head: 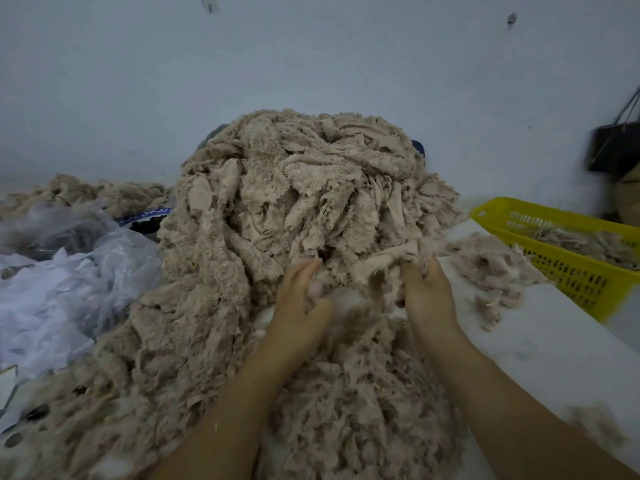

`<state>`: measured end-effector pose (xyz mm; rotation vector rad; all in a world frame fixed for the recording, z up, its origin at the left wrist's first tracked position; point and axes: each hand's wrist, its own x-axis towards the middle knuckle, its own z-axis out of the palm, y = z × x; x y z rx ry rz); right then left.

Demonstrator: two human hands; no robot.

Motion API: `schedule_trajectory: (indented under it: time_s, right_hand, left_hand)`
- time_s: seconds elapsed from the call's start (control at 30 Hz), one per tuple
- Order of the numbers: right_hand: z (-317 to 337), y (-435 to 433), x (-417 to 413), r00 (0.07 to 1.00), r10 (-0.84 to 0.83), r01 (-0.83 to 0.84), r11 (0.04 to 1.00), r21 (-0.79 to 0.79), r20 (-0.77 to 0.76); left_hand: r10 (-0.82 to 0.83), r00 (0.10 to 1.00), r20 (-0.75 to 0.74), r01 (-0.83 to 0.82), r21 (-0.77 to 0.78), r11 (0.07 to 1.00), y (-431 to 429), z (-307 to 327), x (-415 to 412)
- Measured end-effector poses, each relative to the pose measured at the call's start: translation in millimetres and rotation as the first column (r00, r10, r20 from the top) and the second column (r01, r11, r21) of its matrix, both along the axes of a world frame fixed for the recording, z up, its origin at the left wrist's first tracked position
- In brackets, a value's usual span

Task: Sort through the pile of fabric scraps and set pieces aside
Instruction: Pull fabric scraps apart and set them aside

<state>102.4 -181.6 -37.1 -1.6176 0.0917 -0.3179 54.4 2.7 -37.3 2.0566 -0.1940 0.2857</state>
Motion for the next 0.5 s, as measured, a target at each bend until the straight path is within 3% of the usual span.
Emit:
schedule_trajectory:
  time_s: [0.23, 0.37, 0.5]
  right_hand:
    - [9, 23, -28, 0.954, 0.288, -0.253, 0.925, -0.284, 0.087]
    - [9, 28, -32, 0.891, 0.443, -0.399, 0.867, -0.298, 0.097]
    - [5, 24, -27, 0.845, 0.529, -0.483, 0.817, -0.316, 0.077]
  left_hand:
    - [-0.011, 1.000, 0.008, 0.012, -0.108, 0.994, -7, 6, -8]
    - [0.000, 1.000, 0.024, 0.009, -0.366, 0.931, -3, 8, -6]
    - [-0.088, 0.996, -0.006, 0.079, -0.387, 0.919, -4, 9, -9]
